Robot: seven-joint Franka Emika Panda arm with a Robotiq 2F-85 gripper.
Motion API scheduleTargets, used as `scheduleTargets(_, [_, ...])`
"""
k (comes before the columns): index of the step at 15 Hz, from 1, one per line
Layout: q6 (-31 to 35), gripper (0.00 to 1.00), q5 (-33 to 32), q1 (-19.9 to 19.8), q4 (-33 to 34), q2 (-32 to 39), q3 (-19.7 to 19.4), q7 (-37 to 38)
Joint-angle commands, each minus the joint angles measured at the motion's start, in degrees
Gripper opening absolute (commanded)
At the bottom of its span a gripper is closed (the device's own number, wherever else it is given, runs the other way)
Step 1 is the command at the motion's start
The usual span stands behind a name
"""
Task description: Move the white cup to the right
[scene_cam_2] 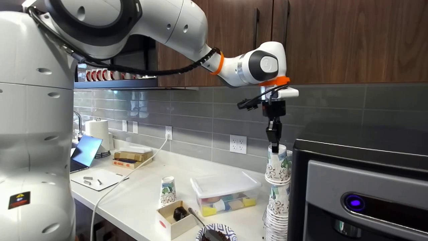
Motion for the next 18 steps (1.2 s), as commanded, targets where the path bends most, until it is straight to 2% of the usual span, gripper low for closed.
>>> scheduleTargets(1, [-2.59,0.01,-0.01,0.57,3.49,2.96,-1.14,1.50])
scheduleTargets(8, [-0.83,0.01,-1.45,0.62,3.13,3.36,-1.92,2.85])
scheduleTargets(9, [-0.54,0.28,-1.36,0.65,3.10,3.45,-2.01,2.79])
scheduleTargets(10, [-0.30,0.29,-1.16,0.72,3.01,3.44,-2.04,2.53])
scheduleTargets(11, [0.09,0.34,-1.02,0.77,2.96,3.51,-2.06,2.37])
scheduleTargets(18, [1.07,0.87,-1.64,1.14,2.64,3.16,-1.87,2.71])
